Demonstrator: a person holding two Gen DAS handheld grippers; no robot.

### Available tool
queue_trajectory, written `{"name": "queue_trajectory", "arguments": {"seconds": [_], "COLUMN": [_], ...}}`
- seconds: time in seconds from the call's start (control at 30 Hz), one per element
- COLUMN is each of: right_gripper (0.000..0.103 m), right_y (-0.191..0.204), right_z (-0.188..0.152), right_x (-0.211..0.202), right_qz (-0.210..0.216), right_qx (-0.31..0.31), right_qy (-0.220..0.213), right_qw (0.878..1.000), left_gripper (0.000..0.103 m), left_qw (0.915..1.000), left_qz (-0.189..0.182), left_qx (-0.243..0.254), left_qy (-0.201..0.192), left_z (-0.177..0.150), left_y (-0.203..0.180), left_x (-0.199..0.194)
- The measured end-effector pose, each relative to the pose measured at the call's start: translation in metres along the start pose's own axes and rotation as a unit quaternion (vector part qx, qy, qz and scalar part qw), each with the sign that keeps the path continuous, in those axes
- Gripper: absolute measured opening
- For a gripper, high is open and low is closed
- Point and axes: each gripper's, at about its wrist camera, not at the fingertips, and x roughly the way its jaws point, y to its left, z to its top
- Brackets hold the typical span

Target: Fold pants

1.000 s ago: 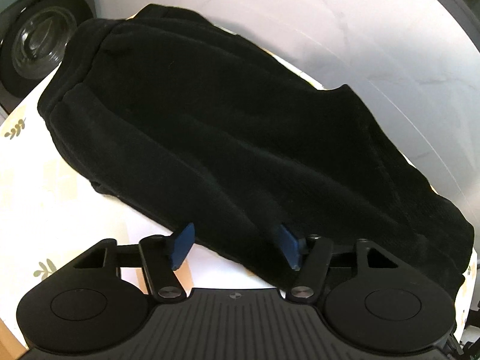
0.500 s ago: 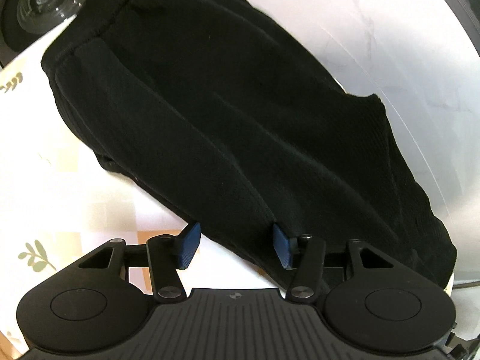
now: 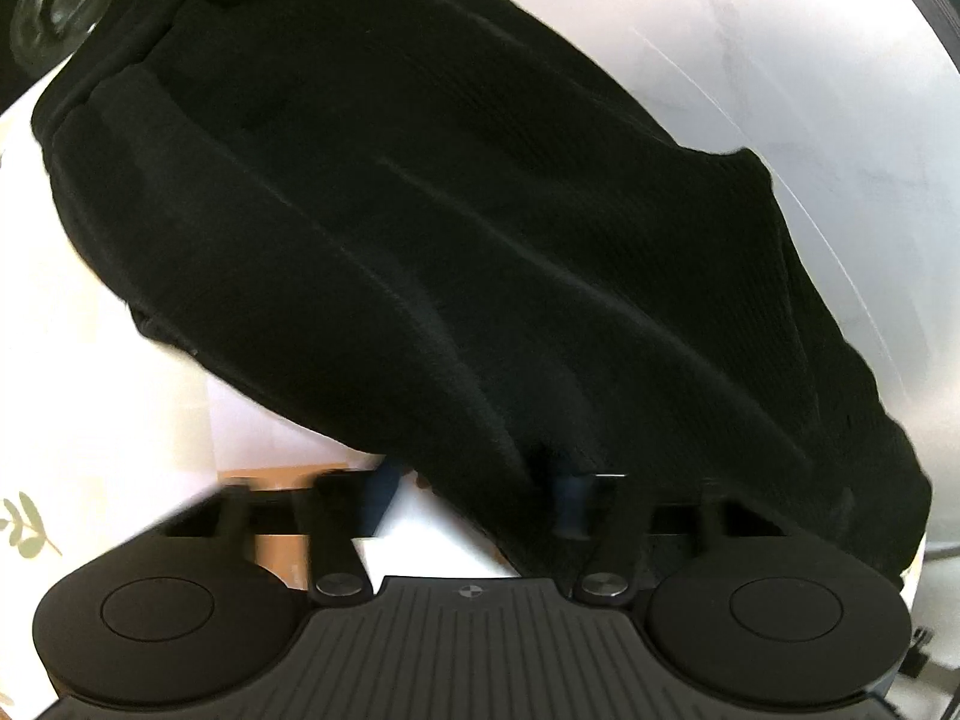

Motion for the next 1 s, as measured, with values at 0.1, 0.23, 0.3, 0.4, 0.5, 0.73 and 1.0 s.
{"name": "queue_trajectory", "arguments": {"seconds": [0.1,0.23,0.3,0.4,0.5,0.73,1.0], "right_gripper": [0.086,0.086,0.087,0.078,0.030,0.016,0.015], "right_y": [-0.008,-0.007,-0.004,0.000,0.006,0.012,0.003], "right_z": [0.004,0.008,0.013,0.020,0.027,0.027,-0.015], "right_x": [0.009,0.017,0.021,0.027,0.027,-0.016,-0.070], "right_qz": [-0.007,-0.013,-0.021,-0.033,-0.053,-0.044,-0.068], "right_qx": [0.014,0.019,0.019,0.026,0.019,0.016,0.029], "right_qy": [0.003,-0.004,-0.009,-0.015,-0.011,-0.042,-0.024], "right_qw": [1.000,1.000,1.000,0.999,0.998,0.998,0.997], "left_gripper": [0.013,0.012,0.012,0.011,0.011,0.016,0.042], "left_qw": [0.9998,0.9996,0.9996,0.9996,0.9996,0.9994,0.9997], "left_qz": [0.004,0.003,0.001,-0.002,-0.006,-0.014,-0.005], "left_qx": [0.019,0.028,0.029,0.028,0.027,0.032,-0.020], "left_qy": [-0.002,-0.005,-0.006,-0.005,-0.004,-0.006,0.012], "left_z": [-0.005,-0.011,-0.013,-0.020,-0.024,-0.029,-0.015], "left_y": [0.000,0.004,0.003,0.010,0.014,0.015,0.023], "left_x": [-0.003,-0.013,-0.013,-0.020,-0.021,-0.021,0.000]}}
